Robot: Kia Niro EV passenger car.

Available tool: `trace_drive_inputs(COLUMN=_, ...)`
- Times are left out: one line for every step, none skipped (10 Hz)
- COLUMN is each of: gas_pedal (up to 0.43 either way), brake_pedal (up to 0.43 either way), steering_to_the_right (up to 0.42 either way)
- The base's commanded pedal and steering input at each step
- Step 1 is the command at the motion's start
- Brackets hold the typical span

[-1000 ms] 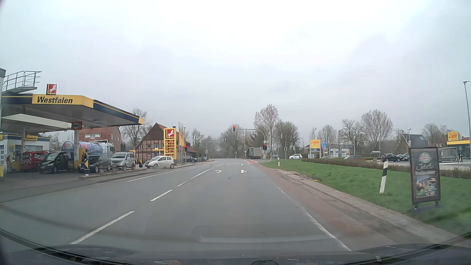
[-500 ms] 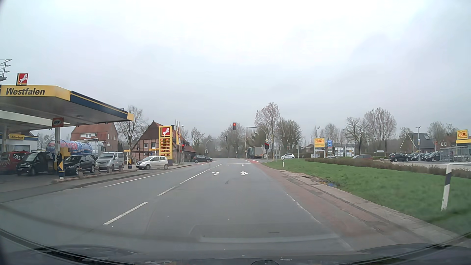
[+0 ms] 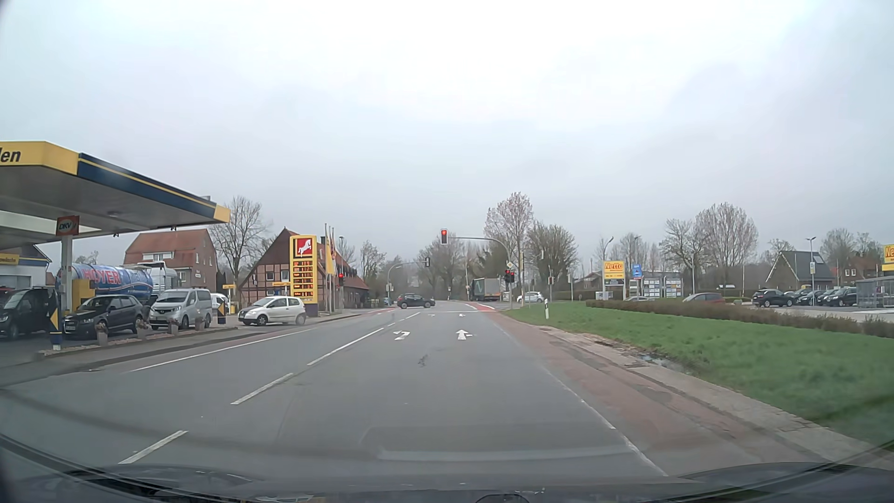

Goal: Follow the waypoints while adhering to traffic rules and regulations

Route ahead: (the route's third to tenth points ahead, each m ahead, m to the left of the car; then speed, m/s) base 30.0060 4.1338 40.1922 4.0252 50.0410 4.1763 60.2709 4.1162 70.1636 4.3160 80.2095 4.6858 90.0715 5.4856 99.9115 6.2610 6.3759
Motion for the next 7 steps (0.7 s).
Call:
trace_drive_inputs(gas_pedal=0.098, brake_pedal=0.000, steering_to_the_right=-0.006)
trace_drive_inputs(gas_pedal=0.098, brake_pedal=0.000, steering_to_the_right=-0.007)
trace_drive_inputs(gas_pedal=0.098, brake_pedal=0.000, steering_to_the_right=-0.008)
trace_drive_inputs(gas_pedal=0.098, brake_pedal=0.000, steering_to_the_right=-0.007)
trace_drive_inputs(gas_pedal=0.098, brake_pedal=0.000, steering_to_the_right=-0.008)
trace_drive_inputs(gas_pedal=0.098, brake_pedal=0.000, steering_to_the_right=-0.007)
trace_drive_inputs(gas_pedal=0.098, brake_pedal=0.000, steering_to_the_right=-0.007)
